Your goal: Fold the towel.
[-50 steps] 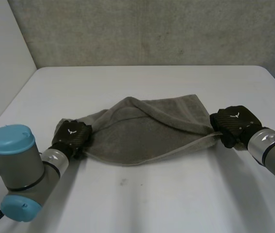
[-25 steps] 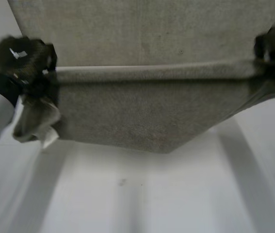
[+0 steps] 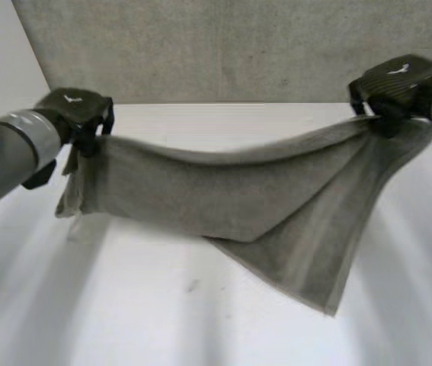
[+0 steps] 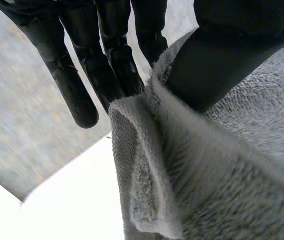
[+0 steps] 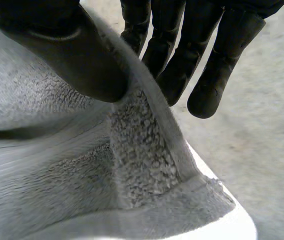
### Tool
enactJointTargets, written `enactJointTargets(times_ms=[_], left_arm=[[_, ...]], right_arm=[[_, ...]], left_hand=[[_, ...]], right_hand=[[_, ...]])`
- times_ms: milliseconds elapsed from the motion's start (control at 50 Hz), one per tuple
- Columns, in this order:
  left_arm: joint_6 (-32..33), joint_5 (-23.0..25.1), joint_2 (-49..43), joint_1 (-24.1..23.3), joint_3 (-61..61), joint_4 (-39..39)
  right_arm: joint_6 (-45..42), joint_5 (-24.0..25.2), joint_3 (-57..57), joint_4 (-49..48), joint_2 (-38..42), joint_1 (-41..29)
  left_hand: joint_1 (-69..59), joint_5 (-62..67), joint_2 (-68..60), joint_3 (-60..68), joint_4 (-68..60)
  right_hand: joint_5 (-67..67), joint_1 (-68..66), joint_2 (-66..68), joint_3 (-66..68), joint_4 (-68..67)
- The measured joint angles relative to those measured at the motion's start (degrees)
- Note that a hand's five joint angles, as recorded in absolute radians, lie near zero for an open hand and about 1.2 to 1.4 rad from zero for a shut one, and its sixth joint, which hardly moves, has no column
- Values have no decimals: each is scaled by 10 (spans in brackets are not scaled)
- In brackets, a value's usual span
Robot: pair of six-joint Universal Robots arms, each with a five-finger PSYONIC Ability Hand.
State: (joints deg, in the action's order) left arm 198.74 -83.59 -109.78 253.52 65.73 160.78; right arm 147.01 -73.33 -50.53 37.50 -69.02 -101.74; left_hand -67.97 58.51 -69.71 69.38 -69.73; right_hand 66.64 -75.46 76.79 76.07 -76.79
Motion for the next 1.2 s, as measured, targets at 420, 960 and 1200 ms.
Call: enactJointTargets(times_ms=[420,960,1200], left_arm=[[-158,1,-32,-10,5,277],[-6,2,-57,6,325,355],[-6,2,-40,-16,380,418]], right_arm=[[82,-58,-121,-300,-3,-47],[-14,-25,-481,-404,-9,-38],[-13,-26,-493,-417,-11,-38]], left_hand=[[0,1,0,1,-1],[383,-392,402,-397,401],[393,-394,406,-404,408]], right_hand=[[4,0,0,0,0],[4,0,0,0,0],[4,0,0,0,0]])
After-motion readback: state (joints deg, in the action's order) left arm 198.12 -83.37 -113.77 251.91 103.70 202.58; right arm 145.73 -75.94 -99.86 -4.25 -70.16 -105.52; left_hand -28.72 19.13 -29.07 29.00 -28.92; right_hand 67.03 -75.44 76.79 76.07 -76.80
